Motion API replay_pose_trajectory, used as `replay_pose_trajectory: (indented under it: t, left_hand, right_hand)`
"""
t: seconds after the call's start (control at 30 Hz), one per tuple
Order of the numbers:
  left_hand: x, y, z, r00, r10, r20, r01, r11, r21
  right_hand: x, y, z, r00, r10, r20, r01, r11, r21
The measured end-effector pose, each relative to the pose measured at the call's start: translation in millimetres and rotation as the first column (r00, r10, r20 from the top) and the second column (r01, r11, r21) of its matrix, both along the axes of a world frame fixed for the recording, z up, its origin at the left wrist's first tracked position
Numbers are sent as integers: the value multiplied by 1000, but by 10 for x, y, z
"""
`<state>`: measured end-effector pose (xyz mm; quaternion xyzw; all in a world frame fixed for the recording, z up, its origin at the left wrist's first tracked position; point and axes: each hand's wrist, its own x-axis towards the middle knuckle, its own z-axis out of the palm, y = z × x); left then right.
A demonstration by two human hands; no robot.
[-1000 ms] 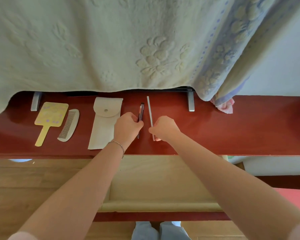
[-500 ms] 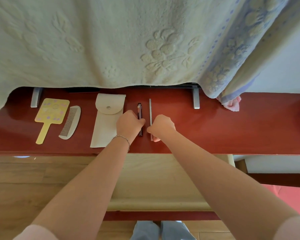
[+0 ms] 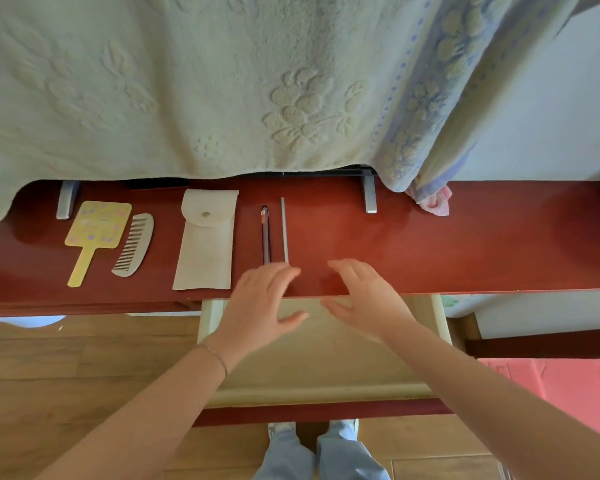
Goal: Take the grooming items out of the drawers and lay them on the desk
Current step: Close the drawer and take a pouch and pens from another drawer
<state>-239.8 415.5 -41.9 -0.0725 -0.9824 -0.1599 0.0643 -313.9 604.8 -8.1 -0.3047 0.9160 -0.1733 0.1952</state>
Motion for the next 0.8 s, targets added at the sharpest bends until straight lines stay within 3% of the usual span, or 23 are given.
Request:
replay_pose_trajectory:
  t: [0.13, 0.23, 0.4, 0.53, 0.67, 0.8]
  left_hand:
    - [422, 86, -233, 957, -195, 214, 234, 956, -176]
    - [641, 97, -392, 898, -260, 355, 344, 918, -198]
    - [805, 32, -446, 863, -238, 446, 354, 915, -195]
    - [822, -32, -444, 840, -293, 457, 404, 900, -164]
    - [767, -34, -395, 873, -249, 420, 367, 901, -229]
    - [645, -113, -360, 932, -174, 317, 269, 920, -285]
  right_hand:
    - [291, 489, -261, 975, 223, -2, -217, 953, 211]
    - [462, 757, -449, 950, 311, 18, -301, 900, 316]
    - [615, 1106, -612, 922, 387, 32, -375, 867, 329]
    - [583, 1234, -642, 928, 372, 2, -343, 853, 394]
    - [527, 1222, -621, 956, 295, -1, -266, 864, 427]
    - [369, 1133, -555, 974, 183, -137, -115, 910, 399]
